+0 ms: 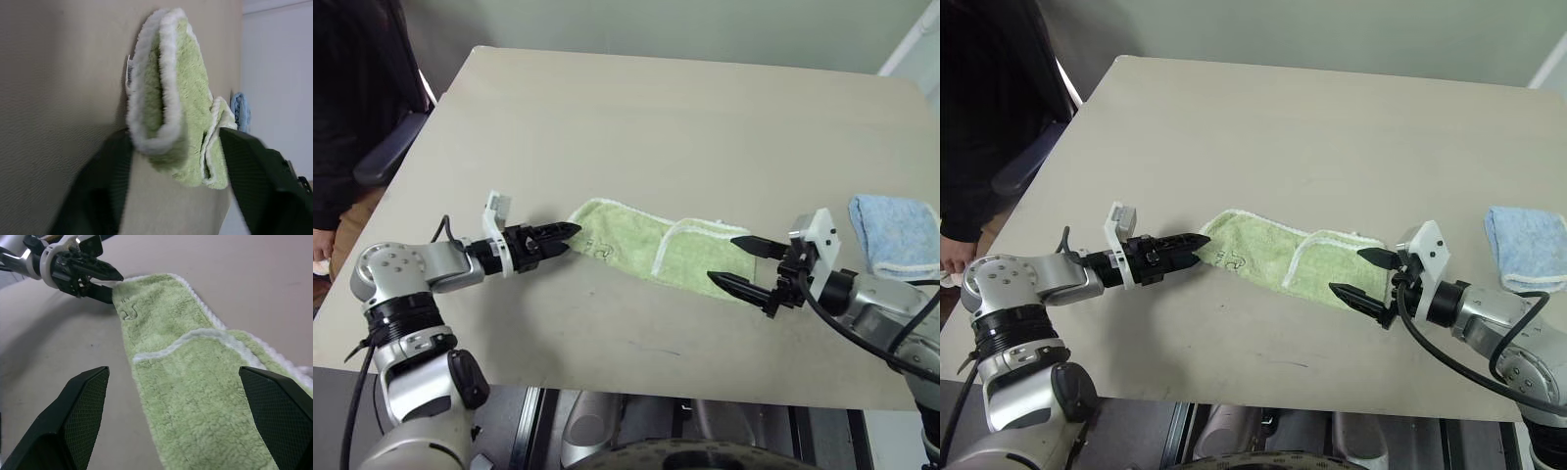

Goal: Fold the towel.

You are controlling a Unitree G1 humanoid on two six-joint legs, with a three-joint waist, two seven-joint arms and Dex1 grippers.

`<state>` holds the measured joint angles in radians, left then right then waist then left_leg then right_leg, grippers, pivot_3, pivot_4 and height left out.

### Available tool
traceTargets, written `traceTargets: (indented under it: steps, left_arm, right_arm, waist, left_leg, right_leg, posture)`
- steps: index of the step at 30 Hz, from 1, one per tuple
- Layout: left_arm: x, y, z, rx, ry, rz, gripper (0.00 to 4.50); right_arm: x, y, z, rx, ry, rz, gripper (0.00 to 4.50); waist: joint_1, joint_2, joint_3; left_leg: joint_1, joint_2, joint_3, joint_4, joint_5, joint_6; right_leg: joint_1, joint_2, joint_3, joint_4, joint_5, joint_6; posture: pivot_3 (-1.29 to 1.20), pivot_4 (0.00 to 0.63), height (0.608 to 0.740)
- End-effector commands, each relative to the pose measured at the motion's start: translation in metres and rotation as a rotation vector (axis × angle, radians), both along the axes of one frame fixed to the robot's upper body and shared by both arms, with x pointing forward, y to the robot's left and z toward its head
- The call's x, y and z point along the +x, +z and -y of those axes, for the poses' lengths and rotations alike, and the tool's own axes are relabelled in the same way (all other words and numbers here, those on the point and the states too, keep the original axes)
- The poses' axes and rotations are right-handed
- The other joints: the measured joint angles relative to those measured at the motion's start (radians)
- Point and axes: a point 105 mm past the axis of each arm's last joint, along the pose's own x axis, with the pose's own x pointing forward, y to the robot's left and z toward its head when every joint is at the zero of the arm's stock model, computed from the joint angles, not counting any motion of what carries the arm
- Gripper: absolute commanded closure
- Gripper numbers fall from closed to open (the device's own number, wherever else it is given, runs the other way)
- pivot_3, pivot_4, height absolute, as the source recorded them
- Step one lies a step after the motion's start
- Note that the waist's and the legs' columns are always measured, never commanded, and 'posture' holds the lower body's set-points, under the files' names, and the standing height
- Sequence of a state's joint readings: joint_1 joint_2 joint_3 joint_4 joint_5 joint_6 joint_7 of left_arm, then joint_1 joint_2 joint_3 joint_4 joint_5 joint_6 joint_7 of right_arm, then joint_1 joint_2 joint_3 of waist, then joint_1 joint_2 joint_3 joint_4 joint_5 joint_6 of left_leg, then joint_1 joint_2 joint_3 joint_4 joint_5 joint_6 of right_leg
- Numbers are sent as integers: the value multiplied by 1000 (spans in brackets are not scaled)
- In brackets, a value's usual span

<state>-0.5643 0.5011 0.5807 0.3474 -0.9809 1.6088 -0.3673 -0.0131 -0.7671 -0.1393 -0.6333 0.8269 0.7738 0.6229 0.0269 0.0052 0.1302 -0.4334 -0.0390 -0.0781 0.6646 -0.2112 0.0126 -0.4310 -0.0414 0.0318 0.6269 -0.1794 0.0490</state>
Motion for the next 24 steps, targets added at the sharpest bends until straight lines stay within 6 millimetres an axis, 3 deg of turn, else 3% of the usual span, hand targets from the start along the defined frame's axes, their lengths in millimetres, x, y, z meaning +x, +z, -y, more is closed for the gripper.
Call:
traceTargets:
  steps: [1, 5, 10, 13, 19, 24]
  left_arm:
    - [0, 6, -1, -35, 12, 26, 3039]
    - [1, 7, -2, -39, 29, 32, 4484]
    - [6, 18, -11, -3, 52, 95, 4484]
    - [14, 39, -7, -2, 12, 190, 4484]
    - [25, 92, 40, -47, -203, 412, 4484]
    - [15, 96, 85, -16, -422, 502, 4484]
  right_arm:
    - [1, 12, -2, 40, 8, 48, 0]
    - [1, 12, 0, 37, 2, 48, 0]
    - [-1, 11, 2, 37, -3, 42, 0]
    - [-1, 11, 5, 23, -15, 55, 0]
    - [-2, 9, 14, -3, -54, 53, 0]
    - [-2, 9, 22, -17, -91, 57, 0]
  waist:
    - [0, 0, 0]
    - [0, 0, 0]
    - [0, -1, 1]
    - [0, -3, 2]
    - [14, -4, 2]
    - [12, -4, 2]
  left_leg:
    - [0, 0, 0, 0, 0, 0]
    - [1, 0, 0, 0, 0, 0]
    - [5, 0, 0, -1, 0, 0]
    - [5, 0, 0, -1, 0, -1]
    - [4, -1, -2, 1, -1, 0]
    - [4, -1, -1, 0, -2, 0]
  right_leg:
    - [0, 0, 0, 0, 0, 0]
    - [1, 0, 0, 0, 0, 1]
    - [4, 0, 0, 0, -1, 1]
    - [4, 1, 0, 0, -1, 2]
    - [6, 0, 1, 0, 4, -6]
    - [6, 0, 1, -1, 2, -5]
  posture:
    - [0, 150, 733]
    - [0, 150, 733]
    - [0, 150, 733]
    - [0, 150, 733]
    - [0, 150, 733]
    - [0, 150, 733]
